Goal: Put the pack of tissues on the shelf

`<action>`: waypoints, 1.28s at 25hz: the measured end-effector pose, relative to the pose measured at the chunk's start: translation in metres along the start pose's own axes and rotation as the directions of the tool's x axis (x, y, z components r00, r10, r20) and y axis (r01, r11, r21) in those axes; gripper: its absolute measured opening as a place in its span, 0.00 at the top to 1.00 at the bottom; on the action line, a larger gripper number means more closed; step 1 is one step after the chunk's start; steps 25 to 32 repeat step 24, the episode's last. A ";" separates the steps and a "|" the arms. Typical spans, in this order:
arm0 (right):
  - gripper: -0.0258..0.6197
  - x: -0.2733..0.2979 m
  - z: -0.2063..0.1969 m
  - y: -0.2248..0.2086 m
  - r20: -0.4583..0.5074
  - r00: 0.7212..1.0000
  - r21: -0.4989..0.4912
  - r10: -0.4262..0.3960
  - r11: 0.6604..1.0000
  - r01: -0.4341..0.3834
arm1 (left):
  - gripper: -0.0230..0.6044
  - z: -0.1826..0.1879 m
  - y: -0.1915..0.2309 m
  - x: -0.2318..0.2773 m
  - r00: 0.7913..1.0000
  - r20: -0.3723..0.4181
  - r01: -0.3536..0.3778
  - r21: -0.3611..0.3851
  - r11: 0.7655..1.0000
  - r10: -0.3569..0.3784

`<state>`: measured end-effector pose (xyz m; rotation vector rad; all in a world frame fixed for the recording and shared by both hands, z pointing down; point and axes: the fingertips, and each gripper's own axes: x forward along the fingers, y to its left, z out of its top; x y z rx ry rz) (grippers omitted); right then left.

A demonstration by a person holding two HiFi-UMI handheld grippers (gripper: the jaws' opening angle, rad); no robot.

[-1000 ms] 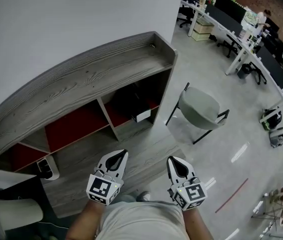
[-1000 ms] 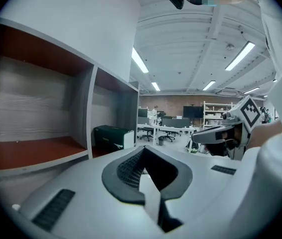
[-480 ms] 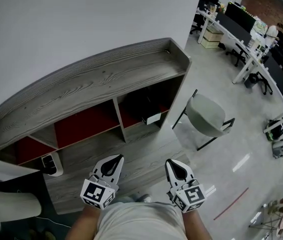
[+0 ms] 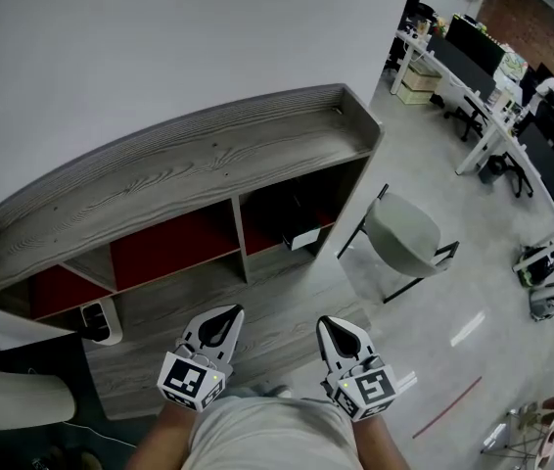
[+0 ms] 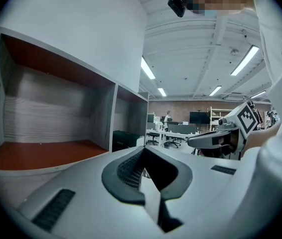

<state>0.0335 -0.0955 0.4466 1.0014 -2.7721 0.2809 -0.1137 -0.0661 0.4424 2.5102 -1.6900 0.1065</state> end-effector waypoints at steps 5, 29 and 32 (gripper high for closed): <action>0.92 0.000 0.002 0.002 0.003 1.000 -0.012 0.003 1.000 -0.003 | 0.94 -0.001 -0.001 0.002 1.000 0.002 0.002 0.007 1.000 -0.002; 0.92 0.003 -0.002 0.000 -0.009 1.000 0.000 0.003 1.000 -0.003 | 0.94 0.004 0.002 0.007 0.999 0.042 -0.020 -0.027 0.999 0.021; 0.92 0.003 -0.002 0.000 -0.009 1.000 0.000 0.003 1.000 -0.003 | 0.94 0.004 0.002 0.007 0.999 0.042 -0.020 -0.027 0.999 0.021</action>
